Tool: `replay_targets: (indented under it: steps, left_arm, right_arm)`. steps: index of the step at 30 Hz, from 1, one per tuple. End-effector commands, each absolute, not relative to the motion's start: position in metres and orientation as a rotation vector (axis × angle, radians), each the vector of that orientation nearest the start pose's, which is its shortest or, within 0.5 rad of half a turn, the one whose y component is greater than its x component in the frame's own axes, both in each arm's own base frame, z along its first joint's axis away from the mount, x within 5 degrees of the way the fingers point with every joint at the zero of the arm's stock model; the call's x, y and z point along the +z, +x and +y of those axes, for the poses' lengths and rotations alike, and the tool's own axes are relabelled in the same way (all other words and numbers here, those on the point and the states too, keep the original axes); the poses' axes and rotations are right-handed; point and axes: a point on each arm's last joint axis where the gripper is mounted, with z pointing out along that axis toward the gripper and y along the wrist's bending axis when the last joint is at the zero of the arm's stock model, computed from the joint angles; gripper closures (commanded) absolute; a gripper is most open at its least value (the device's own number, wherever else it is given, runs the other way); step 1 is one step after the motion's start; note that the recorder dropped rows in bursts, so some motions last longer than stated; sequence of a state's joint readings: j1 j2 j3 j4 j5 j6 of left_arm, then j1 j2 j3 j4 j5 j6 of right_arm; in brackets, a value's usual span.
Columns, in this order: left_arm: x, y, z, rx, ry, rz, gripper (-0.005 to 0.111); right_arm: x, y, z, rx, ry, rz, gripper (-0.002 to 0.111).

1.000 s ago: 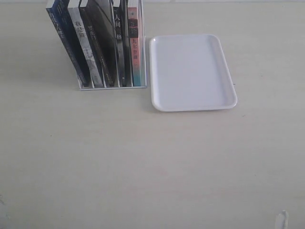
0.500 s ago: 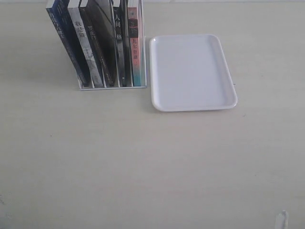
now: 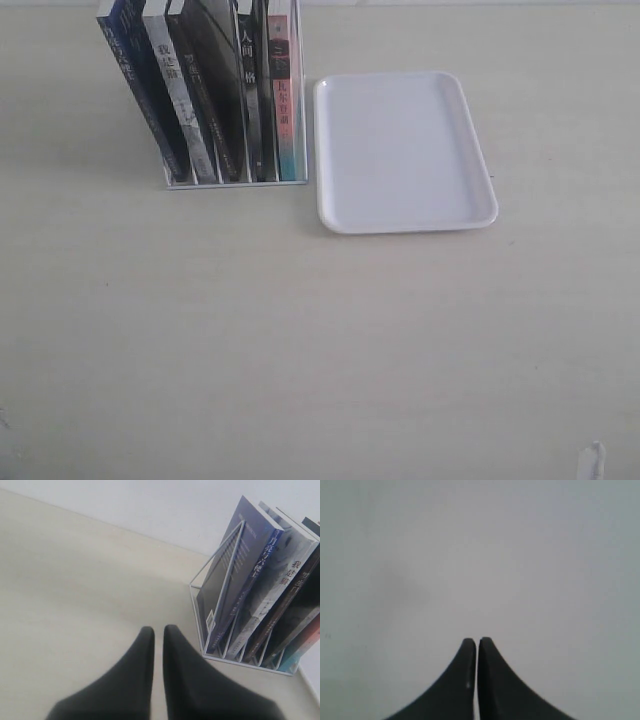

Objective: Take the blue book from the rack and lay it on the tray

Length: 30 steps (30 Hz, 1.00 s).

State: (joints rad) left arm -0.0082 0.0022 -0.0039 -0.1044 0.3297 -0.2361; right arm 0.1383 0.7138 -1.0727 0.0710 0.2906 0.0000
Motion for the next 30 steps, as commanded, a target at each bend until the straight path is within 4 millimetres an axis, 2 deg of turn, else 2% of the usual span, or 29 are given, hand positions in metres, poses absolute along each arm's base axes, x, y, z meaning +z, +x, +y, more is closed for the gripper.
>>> replay_targets:
  steps: [1, 6, 10, 14, 17, 20, 22, 24, 27, 30]
  left_arm:
    - [0.185, 0.054, -0.004, -0.282, -0.271, 1.785, 0.101]
    - [0.185, 0.054, -0.004, -0.282, -0.271, 1.785, 0.101]
    - [0.185, 0.054, -0.004, -0.282, -0.271, 1.785, 0.101]
    - [0.185, 0.054, -0.004, -0.282, -0.271, 1.785, 0.101]
    - [0.185, 0.054, -0.004, -0.282, -0.271, 1.785, 0.101]
    - [0.185, 0.054, -0.004, -0.282, -0.271, 1.785, 0.101]
    - [0.185, 0.054, -0.004, -0.282, -0.271, 1.785, 0.101]
    - [0.185, 0.054, -0.004, -0.282, -0.271, 1.785, 0.101]
    - [0.185, 0.054, -0.004, -0.282, -0.271, 1.785, 0.101]
    - [0.185, 0.054, -0.004, -0.282, -0.271, 1.785, 0.101]
  right_arm:
    - [0.438, 0.183, 0.046, 0.259, -0.167, 1.717, 0.107]
    - [0.386, 0.232, 0.094, 0.303, -0.383, 1.96, 0.107]
    - [0.362, 0.243, 0.141, 0.331, -0.619, 2.054, 0.107]
    - [0.357, 0.249, 0.181, 0.286, -0.809, 2.161, 0.107]
    - [0.363, 0.257, 0.2, 0.19, -0.735, 2.303, 0.107]
    - [0.367, 0.27, 0.211, -0.008, -0.679, 2.402, 0.107]
    - [0.367, 0.276, 0.22, -0.05, -0.629, 2.473, 0.107]
    - [0.367, 0.281, 0.229, -0.024, -0.608, 2.513, 0.107]
    - [0.363, 0.287, 0.251, 0.16, -0.59, 2.573, 0.107]
    - [0.357, 0.295, 0.265, 0.224, -0.583, 2.595, 0.107]
